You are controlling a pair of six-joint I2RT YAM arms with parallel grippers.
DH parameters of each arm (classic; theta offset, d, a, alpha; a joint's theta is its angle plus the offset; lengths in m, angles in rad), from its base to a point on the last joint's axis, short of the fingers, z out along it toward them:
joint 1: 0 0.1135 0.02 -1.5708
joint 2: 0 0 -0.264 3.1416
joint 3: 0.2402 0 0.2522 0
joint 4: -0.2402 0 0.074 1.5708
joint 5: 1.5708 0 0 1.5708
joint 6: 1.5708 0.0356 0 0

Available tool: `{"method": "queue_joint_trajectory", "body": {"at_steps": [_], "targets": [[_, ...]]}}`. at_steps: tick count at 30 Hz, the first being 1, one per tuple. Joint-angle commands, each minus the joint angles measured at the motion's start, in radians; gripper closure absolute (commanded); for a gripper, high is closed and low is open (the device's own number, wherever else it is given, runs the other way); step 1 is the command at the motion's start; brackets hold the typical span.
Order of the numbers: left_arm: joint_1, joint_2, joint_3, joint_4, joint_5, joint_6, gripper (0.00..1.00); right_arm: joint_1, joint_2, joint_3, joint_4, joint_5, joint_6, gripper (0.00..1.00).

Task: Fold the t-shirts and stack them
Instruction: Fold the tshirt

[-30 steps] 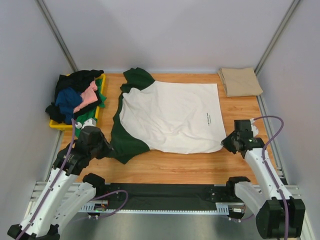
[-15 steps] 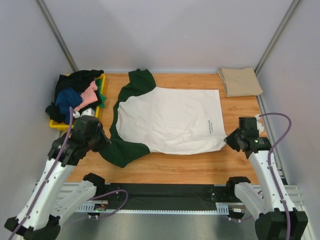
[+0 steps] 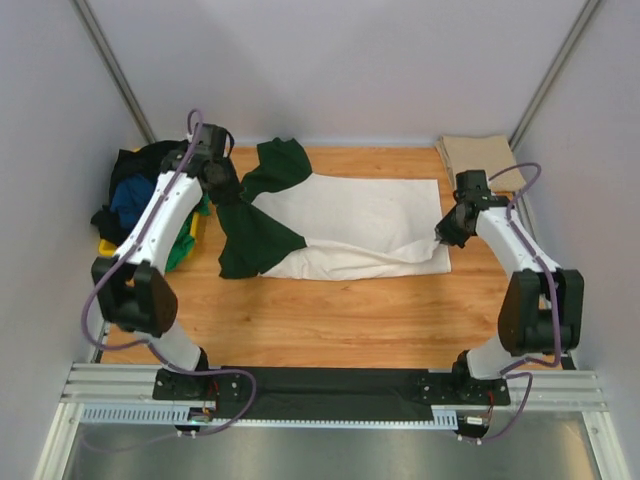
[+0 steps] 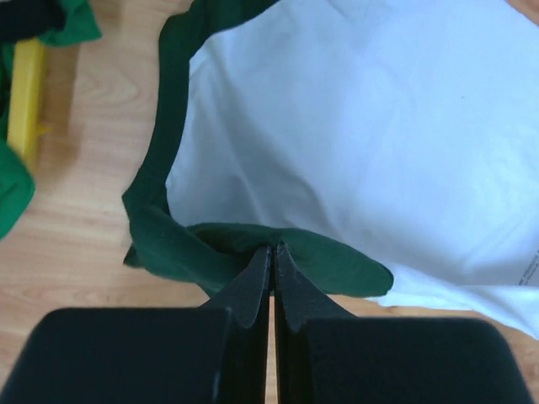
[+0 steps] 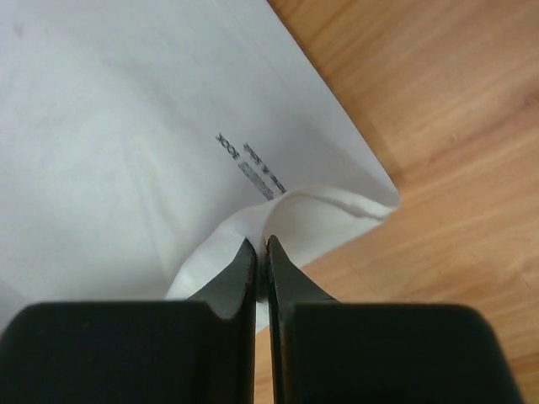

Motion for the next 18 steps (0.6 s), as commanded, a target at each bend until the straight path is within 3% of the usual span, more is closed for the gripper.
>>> {"method": "queue_joint_trajectory", "body": {"at_steps": [1, 3, 5, 6, 7, 9, 10, 13, 18], "targets": [[0.047, 0.237, 0.191, 0.010, 0.075, 0.072, 1.00, -0.007, 0.156, 0.153, 0.056, 0.003, -0.015, 1.00], [0.080, 0.411, 0.343, -0.036, 0.098, 0.082, 1.00, -0.011, 0.282, 0.223, 0.042, -0.020, -0.015, 1.00], [0.095, 0.521, 0.459, -0.111, 0.157, 0.110, 0.91, -0.014, 0.388, 0.315, 0.010, -0.037, -0.015, 0.99], [0.098, 0.605, 0.517, -0.148, 0.163, 0.119, 0.84, -0.020, 0.413, 0.336, 0.008, -0.055, -0.020, 0.86], [0.098, 0.633, 0.621, -0.180, 0.154, 0.130, 0.66, -0.022, 0.433, 0.356, 0.004, -0.054, -0.027, 0.37], [0.098, 0.645, 0.668, -0.226, 0.141, 0.153, 0.50, -0.022, 0.453, 0.398, -0.031, -0.033, -0.043, 0.00], [0.098, 0.626, 0.653, -0.223, 0.120, 0.162, 0.40, -0.052, 0.445, 0.392, -0.033, -0.025, -0.047, 0.00], [0.098, 0.480, 0.492, -0.167, 0.065, 0.170, 0.33, -0.088, 0.334, 0.303, -0.012, -0.005, -0.058, 0.00], [0.100, 0.138, 0.019, 0.039, -0.026, 0.083, 0.32, -0.102, 0.136, 0.000, 0.112, -0.052, -0.049, 0.01]]}}
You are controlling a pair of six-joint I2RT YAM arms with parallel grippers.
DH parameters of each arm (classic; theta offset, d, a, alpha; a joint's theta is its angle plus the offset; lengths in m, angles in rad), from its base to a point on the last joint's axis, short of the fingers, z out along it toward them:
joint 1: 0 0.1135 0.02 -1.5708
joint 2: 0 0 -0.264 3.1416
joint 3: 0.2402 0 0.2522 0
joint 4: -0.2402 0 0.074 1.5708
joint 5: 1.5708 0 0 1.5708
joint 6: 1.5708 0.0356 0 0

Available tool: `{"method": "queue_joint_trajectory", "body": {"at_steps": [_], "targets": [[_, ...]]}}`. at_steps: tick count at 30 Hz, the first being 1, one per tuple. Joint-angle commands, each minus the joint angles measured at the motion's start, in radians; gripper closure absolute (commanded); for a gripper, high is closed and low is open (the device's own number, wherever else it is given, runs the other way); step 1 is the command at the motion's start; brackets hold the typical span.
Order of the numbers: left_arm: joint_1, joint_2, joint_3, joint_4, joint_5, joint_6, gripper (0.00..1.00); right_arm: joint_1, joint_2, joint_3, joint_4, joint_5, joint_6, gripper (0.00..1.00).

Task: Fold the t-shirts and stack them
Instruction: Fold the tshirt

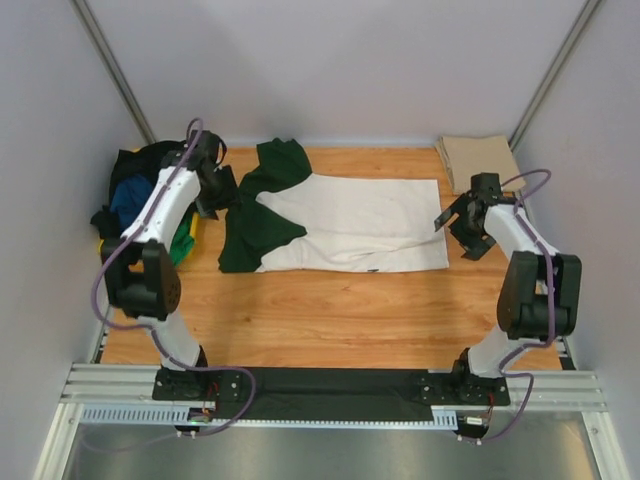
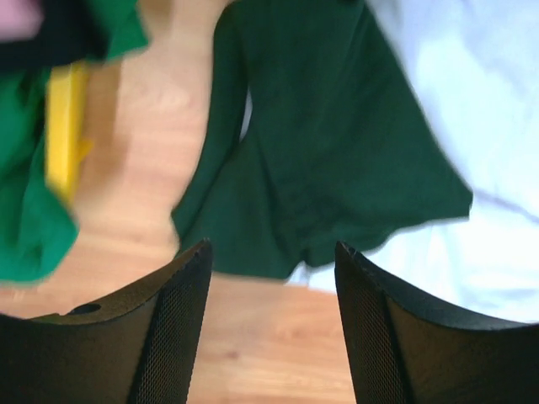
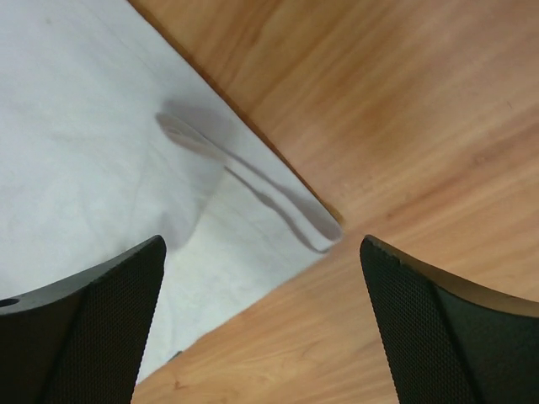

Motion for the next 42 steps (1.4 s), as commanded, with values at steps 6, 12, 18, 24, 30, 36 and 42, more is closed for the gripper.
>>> {"method": "queue_joint_trajectory", "body": {"at_steps": [6, 12, 18, 24, 30, 36, 42], "targets": [[0.004, -0.424, -0.579, 0.313, -0.020, -0.140, 0.29, 0.002, -0.184, -0.330, 0.204, -0.149, -0.028, 0.10], [0.035, -0.437, -0.785, 0.479, 0.040, -0.223, 0.24, 0.002, -0.115, -0.320, 0.253, -0.173, -0.030, 0.18], [0.038, -0.334, -0.810, 0.562, 0.099, -0.263, 0.22, 0.002, -0.035, -0.272, 0.259, -0.162, -0.037, 0.41], [0.038, -0.254, -0.828, 0.631, 0.054, -0.305, 0.25, -0.016, -0.010, -0.280, 0.279, -0.159, -0.054, 0.86], [0.036, -0.156, -0.695, 0.634, 0.051, -0.303, 0.96, -0.028, 0.025, -0.226, 0.282, -0.186, -0.048, 1.00], [0.036, -0.145, -0.203, 0.301, 0.045, -0.215, 1.00, -0.030, 0.073, 0.157, 0.018, -0.249, -0.085, 1.00], [0.046, -0.205, 0.103, 0.116, -0.044, -0.131, 1.00, -0.116, -0.075, 0.264, -0.055, -0.262, -0.079, 1.00]]}}
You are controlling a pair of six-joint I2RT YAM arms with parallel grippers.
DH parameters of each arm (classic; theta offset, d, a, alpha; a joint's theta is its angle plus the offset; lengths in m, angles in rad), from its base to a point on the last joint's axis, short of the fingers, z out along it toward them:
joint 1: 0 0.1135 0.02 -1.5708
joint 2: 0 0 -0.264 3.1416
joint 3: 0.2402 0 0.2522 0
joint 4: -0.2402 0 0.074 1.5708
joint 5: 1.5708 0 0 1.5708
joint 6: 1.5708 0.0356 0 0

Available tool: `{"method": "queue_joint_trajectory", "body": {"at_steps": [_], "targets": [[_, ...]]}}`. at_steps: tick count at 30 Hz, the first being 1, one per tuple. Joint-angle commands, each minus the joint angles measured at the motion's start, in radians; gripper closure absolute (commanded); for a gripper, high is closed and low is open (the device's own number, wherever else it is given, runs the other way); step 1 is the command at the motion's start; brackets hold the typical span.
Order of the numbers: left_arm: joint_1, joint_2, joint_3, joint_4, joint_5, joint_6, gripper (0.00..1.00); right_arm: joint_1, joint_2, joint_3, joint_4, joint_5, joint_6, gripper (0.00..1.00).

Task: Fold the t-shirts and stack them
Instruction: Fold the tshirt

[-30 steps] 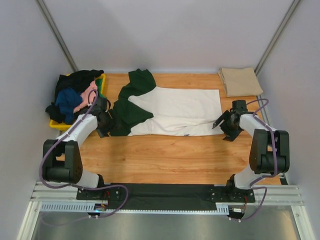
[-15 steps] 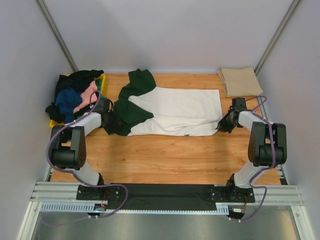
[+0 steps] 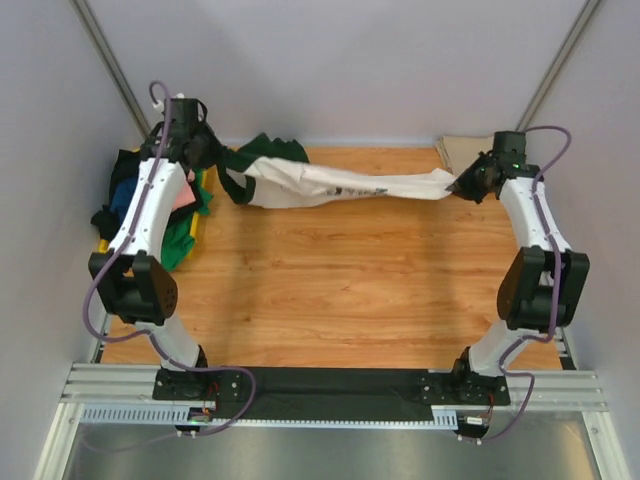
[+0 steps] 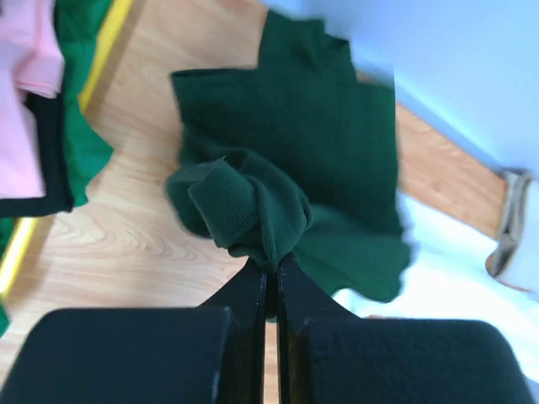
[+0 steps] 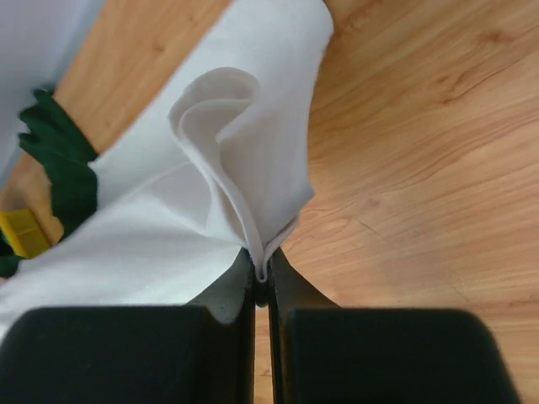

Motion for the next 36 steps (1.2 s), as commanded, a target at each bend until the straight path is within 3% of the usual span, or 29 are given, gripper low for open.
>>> {"method": "queue_joint_trajectory", "body": {"at_steps": [1, 4, 8, 11, 16, 19, 22, 23, 25, 31, 36], "targets": [[0.013, -0.106, 0.017, -0.160, -0.056, 0.072, 1.00, -0.072, -0.127, -0.052, -0.079, -0.006, -0.015, 1.00], [0.013, -0.225, -0.217, -0.067, -0.033, 0.049, 1.00, -0.078, -0.193, -0.250, 0.002, -0.029, -0.010, 1.00], [0.013, -0.418, -0.637, 0.047, -0.032, -0.009, 1.00, -0.080, -0.262, -0.481, 0.062, -0.009, 0.001, 1.00], [0.013, -0.492, -0.829, 0.080, -0.064, -0.041, 1.00, -0.097, -0.325, -0.655, 0.105, 0.015, 0.036, 1.00], [0.016, -0.543, -0.992, 0.089, -0.084, -0.075, 0.93, -0.141, -0.376, -0.793, 0.142, 0.016, 0.088, 1.00], [0.028, -0.562, -1.049, 0.092, -0.064, -0.084, 0.78, -0.179, -0.417, -0.824, 0.134, 0.000, 0.094, 0.99], [0.041, -0.603, -1.075, 0.081, -0.046, -0.083, 0.62, -0.204, -0.474, -0.841, 0.105, -0.003, 0.097, 0.54], [0.041, -0.618, -1.078, 0.074, -0.046, -0.081, 0.55, -0.206, -0.507, -0.845, 0.096, 0.002, 0.097, 0.22], [0.042, -0.681, -1.077, 0.041, -0.053, -0.079, 0.48, -0.209, -0.543, -0.846, 0.069, 0.012, 0.097, 0.05], [0.041, -0.789, -0.930, 0.004, -0.095, -0.017, 0.42, -0.210, -0.656, -0.789, 0.047, 0.010, 0.106, 0.02], [0.030, -0.631, -0.770, 0.142, 0.000, 0.098, 0.41, -0.095, -0.588, -0.561, 0.050, 0.066, 0.012, 0.03]]}}
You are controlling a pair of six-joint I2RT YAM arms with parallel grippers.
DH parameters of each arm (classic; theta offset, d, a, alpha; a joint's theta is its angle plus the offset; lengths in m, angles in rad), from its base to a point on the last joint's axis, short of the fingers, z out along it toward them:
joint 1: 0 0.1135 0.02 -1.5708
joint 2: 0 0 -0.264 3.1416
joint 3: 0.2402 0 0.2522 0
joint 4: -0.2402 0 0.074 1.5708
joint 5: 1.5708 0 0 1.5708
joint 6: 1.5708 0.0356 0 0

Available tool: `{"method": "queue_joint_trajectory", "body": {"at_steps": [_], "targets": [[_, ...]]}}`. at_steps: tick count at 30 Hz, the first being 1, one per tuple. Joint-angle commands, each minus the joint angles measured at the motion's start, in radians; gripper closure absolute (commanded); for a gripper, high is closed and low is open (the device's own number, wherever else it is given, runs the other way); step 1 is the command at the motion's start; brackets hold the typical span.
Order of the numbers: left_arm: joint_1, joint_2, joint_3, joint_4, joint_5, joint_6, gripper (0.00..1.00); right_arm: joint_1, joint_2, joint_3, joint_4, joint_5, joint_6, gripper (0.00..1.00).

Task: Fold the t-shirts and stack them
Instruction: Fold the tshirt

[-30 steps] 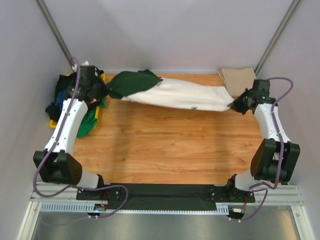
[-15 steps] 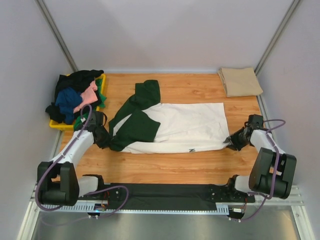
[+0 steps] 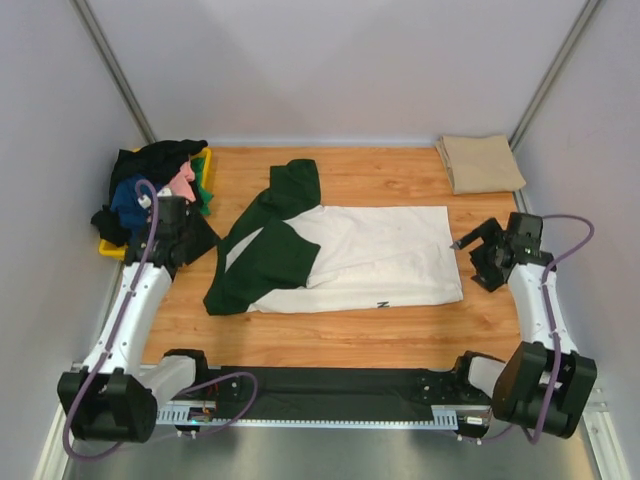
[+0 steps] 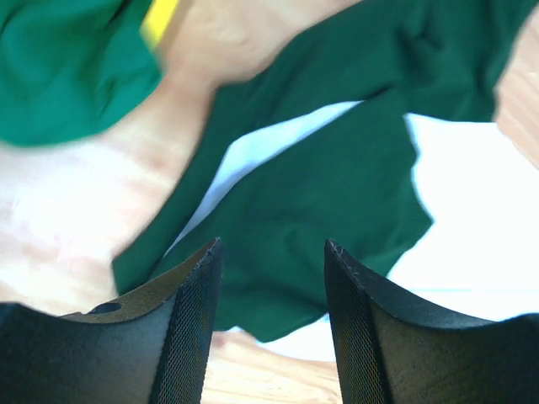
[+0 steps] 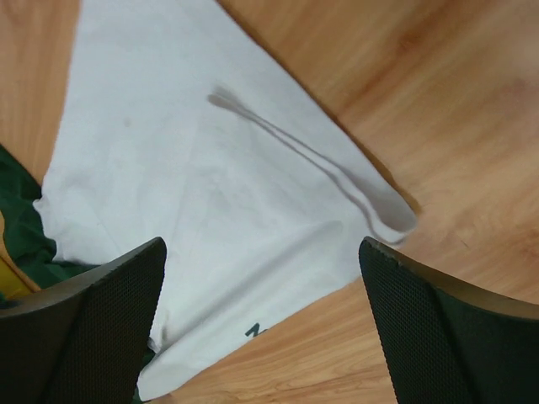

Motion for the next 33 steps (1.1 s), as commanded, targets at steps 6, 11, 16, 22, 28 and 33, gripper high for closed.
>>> {"method": "queue_joint_trajectory", "body": {"at_steps": [6, 11, 16, 22, 28, 33], "targets": [[-0.066, 0.583, 0.520, 0.156, 0.139, 0.238, 0.41, 0.182, 0.302, 0.427, -0.032, 0.146, -0.155, 0.02], [-0.066, 1.055, 1.028, 0.110, 0.254, 0.276, 0.36, 0.197, 0.474, 0.573, -0.051, 0.130, -0.210, 0.02], [-0.066, 1.469, 1.519, 0.020, 0.355, 0.272, 0.26, 0.239, 0.632, 0.728, -0.134, 0.172, -0.297, 0.01], [-0.067, 1.620, 1.564, 0.162, 0.398, 0.197, 0.20, 0.248, 0.752, 0.866, -0.180, 0.240, -0.342, 0.01], [-0.085, 1.700, 1.580, 0.217, 0.435, 0.166, 0.23, 0.253, 0.931, 1.001, -0.209, 0.295, -0.383, 0.02], [-0.093, 1.714, 1.572, 0.283, 0.477, 0.115, 0.58, 0.253, 1.063, 1.101, -0.243, 0.321, -0.394, 0.11]]}}
